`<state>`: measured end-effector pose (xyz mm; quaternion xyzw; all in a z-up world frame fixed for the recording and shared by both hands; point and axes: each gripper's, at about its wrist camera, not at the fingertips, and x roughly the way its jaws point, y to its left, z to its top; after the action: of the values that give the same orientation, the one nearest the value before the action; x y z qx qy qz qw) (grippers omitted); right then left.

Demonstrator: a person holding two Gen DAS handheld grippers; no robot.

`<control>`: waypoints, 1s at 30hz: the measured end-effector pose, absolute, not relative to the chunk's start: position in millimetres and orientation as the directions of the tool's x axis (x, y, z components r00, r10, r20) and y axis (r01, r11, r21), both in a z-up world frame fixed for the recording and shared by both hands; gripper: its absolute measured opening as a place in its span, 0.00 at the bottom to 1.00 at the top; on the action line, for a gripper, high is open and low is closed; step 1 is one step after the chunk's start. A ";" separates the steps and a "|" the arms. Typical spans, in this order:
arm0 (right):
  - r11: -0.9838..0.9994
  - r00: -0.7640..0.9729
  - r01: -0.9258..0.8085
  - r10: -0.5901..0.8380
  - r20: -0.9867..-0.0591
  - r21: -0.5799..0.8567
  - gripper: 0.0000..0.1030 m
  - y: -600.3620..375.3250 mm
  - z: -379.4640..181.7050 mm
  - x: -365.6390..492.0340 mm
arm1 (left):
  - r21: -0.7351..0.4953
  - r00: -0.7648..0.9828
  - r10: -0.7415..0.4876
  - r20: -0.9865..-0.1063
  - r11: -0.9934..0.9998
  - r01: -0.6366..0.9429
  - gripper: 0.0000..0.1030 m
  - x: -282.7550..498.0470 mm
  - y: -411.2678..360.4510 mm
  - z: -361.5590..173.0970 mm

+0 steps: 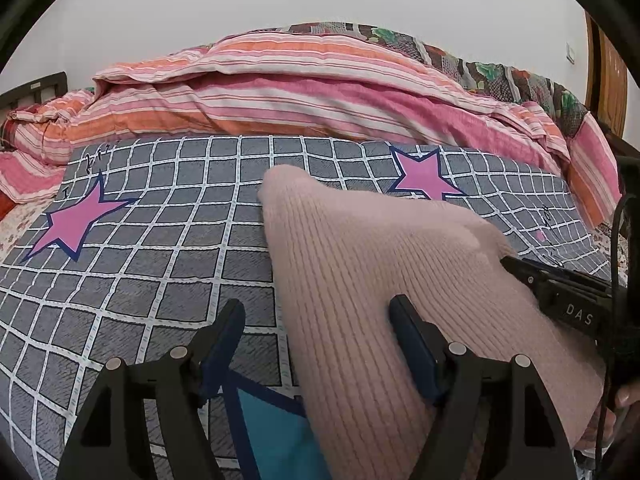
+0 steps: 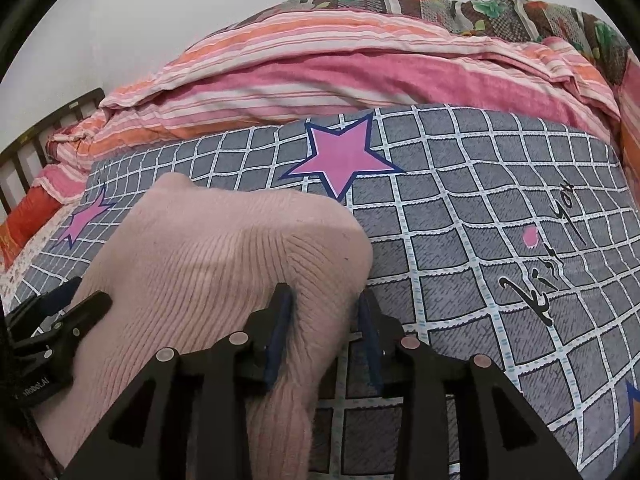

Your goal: Fold small clothes

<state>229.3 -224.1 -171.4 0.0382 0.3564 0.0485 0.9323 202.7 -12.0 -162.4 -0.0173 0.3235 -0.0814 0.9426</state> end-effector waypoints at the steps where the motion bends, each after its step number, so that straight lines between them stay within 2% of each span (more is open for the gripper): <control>1: 0.992 0.742 -0.061 0.116 -0.660 0.106 0.34 -224.2 -171.3 229.2 | -0.086 0.777 -0.165 -0.607 0.986 0.142 0.73 202.7 -11.9 -162.5; 20: 0.994 0.753 -0.060 0.108 -0.649 0.096 0.35 -222.3 -168.9 226.1 | -0.092 0.778 -0.163 -0.606 0.987 0.135 0.75 202.6 -10.9 -162.4; 26: 0.992 0.756 -0.064 0.122 -0.644 0.113 0.37 -225.3 -168.1 226.0 | -0.132 0.774 -0.191 -0.604 0.981 0.140 0.75 204.2 -4.8 -162.0; 30: 0.987 0.753 -0.039 0.131 -0.645 0.154 0.50 -233.2 -166.9 225.1 | -0.227 0.740 -0.264 -0.619 0.962 0.153 0.75 210.1 6.7 -161.6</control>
<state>225.1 -233.2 -166.9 0.0656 0.3485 0.0456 0.9339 210.1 6.7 -161.6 -0.0808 0.3426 -0.1121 0.9293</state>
